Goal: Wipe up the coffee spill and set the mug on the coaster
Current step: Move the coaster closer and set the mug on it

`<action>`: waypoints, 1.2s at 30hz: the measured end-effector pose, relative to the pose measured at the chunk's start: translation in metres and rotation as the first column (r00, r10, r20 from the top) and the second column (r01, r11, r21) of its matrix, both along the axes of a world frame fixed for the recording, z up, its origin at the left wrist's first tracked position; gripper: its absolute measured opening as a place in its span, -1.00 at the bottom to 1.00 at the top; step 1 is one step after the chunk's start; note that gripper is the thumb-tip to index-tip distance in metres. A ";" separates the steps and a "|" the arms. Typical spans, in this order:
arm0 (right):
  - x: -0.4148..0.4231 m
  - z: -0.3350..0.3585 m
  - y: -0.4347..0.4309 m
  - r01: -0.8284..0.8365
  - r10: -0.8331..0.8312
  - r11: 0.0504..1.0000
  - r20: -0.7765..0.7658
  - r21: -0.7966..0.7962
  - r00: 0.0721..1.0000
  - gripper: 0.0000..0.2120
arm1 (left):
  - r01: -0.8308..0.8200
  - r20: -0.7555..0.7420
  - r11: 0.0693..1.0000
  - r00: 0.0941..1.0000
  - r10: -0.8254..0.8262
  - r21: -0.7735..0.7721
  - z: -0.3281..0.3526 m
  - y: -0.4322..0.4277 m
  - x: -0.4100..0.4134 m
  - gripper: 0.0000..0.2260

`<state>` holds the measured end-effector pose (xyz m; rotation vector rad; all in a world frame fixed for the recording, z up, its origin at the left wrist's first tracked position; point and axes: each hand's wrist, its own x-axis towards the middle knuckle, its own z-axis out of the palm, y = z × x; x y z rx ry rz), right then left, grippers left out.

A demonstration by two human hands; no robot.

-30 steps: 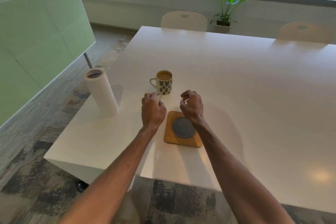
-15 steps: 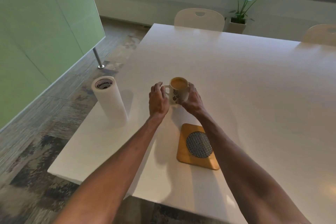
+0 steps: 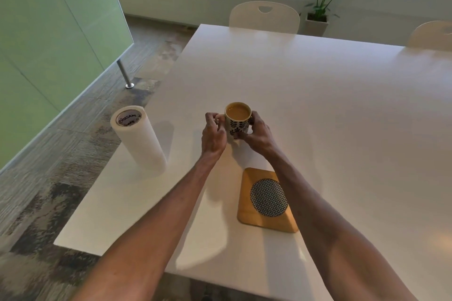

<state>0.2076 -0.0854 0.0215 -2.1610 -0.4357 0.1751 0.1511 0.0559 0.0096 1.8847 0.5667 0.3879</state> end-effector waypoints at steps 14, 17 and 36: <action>-0.009 0.010 -0.008 0.032 -0.032 0.999 0.023 -0.029 0.999 -0.27 | 0.042 0.016 0.999 0.999 -0.042 -0.007 0.011 -0.001 -0.009 -0.75; -0.015 0.011 -0.017 0.041 -0.041 0.999 0.036 -0.018 0.999 -0.27 | 0.051 0.019 0.999 0.999 -0.051 -0.001 0.012 -0.007 -0.016 -0.77; -0.089 0.004 -0.092 0.066 -0.071 0.996 0.118 0.052 0.990 -0.28 | 0.124 0.042 0.991 0.992 -0.121 -0.055 0.024 -0.074 -0.090 -0.76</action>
